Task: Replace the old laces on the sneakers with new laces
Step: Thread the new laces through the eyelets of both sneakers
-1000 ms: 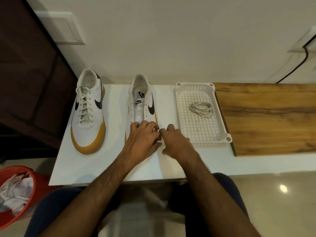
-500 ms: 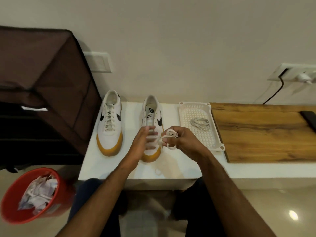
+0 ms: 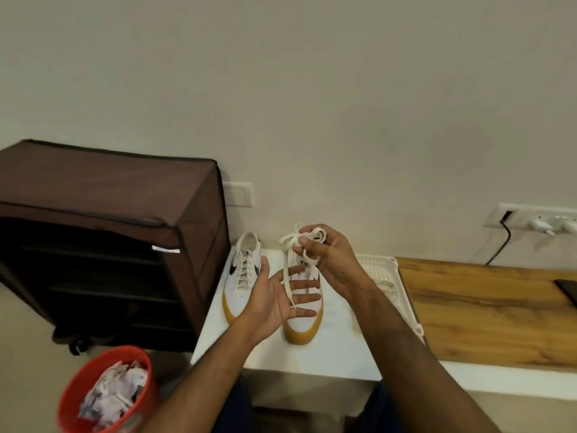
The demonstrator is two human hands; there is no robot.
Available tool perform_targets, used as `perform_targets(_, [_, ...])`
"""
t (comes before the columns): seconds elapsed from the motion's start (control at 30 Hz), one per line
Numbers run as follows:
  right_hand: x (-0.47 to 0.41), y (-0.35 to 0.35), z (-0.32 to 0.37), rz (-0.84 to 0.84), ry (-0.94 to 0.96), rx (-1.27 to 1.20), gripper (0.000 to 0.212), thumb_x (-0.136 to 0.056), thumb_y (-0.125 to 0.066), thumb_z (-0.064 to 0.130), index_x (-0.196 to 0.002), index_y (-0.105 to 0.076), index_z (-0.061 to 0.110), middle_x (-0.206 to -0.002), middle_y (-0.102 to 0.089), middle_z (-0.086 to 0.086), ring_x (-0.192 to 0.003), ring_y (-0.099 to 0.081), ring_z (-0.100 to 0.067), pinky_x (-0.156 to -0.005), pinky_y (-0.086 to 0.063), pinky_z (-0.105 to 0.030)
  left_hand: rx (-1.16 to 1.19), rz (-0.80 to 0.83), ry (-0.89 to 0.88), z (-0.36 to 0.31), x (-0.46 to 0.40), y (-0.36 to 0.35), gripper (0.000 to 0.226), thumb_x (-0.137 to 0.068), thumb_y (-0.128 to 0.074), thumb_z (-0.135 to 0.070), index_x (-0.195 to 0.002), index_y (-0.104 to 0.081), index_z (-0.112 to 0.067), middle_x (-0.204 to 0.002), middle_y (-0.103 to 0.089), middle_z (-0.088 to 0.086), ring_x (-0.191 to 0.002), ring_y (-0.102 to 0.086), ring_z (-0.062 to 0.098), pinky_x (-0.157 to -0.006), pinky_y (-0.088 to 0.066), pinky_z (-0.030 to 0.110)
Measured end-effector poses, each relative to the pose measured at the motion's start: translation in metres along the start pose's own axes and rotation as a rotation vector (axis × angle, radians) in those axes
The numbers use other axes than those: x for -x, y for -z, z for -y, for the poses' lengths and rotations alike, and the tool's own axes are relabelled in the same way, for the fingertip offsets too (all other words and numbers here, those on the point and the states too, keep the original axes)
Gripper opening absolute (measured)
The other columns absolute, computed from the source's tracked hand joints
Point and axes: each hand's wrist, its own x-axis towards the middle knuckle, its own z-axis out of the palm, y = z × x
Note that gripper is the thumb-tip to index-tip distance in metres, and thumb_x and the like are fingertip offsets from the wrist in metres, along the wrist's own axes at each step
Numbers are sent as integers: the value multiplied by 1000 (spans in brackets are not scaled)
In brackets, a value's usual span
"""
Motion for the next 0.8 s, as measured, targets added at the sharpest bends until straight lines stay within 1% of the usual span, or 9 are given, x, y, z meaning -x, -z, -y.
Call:
perform_targets(0.07, [-2,-22,-3,-1,56,158,14,-89,-68,-7,-97,-68,4,-91,-74,-9,-79,-72,-22,-73,-60,-30,97,-38,-79,-20,8,1,91,-94,-22,-77,-137,-55,-4,-129,-61,32,-114,-63,49,-79,-59,58])
perform_targets(0.13, [-4,-46,-15,7,87,381,16,-87,-71,-2,-98,-71,11,-98,-76,-5,-87,-73,-22,-77,-61,-32,174,-112,-150,-42,17,2,81,-99,-24,-69,-128,-62,-4,-122,-67,27,-109,-67,44,-77,-60,56])
perform_targets(0.23, [-5,-84,-38,147,62,610,27,-91,-69,7,-114,-70,20,-111,-72,2,-102,-69,-14,-86,-58,-30,142,-229,-148,-73,28,12,55,-105,-31,-52,-110,-67,-10,-104,-73,13,-93,-70,27,-68,-62,43])
perform_targets(0.33, [-10,-112,-45,296,72,776,43,-95,-63,9,-136,-62,23,-126,-67,3,-113,-63,-11,-88,-50,-19,59,-348,-127,-91,35,31,43,-108,-36,-43,-102,-66,-12,-88,-75,7,-84,-71,23,-65,-57,41])
perform_targets(0.4, [-15,-130,-45,356,-12,714,54,-90,-59,-4,-139,-59,18,-126,-66,1,-114,-62,-12,-84,-52,-16,-1,-377,-141,-107,47,53,41,-108,-39,-40,-101,-66,-10,-82,-76,8,-76,-73,23,-61,-59,41])
perform_targets(0.5, [-21,-152,-51,398,-102,537,65,-75,-44,-23,-126,-65,12,-119,-70,-3,-112,-65,-17,-81,-57,-26,-62,-355,-144,-127,66,91,37,-108,-41,-34,-106,-66,-7,-89,-76,11,-77,-73,24,-64,-63,44])
perform_targets(0.6, [-23,-172,-71,428,-113,428,60,-69,-39,-22,-114,-61,10,-110,-74,-5,-94,-66,-12,-68,-50,-20,-140,-367,-157,-134,88,134,21,-107,-43,-21,-105,-62,-11,-82,-73,8,-65,-69,18,-50,-57,32])
perform_targets(0.7, [-24,-194,-105,432,-164,383,56,-76,-43,-22,-120,-58,9,-114,-74,-6,-79,-63,-9,-65,-46,-21,-236,-494,-201,-129,110,191,19,-104,-44,-10,-103,-62,-11,-82,-63,8,-55,-54,13,-39,-39,19])
perform_targets(0.8, [-26,-201,-142,431,-227,445,48,-84,-51,-17,-121,-61,12,-115,-73,-8,-79,-64,-11,-67,-45,-24,-463,-762,-211,-114,128,253,15,-103,-47,-5,-99,-61,-8,-74,-57,8,-43,-45,8,-35,-29,14])
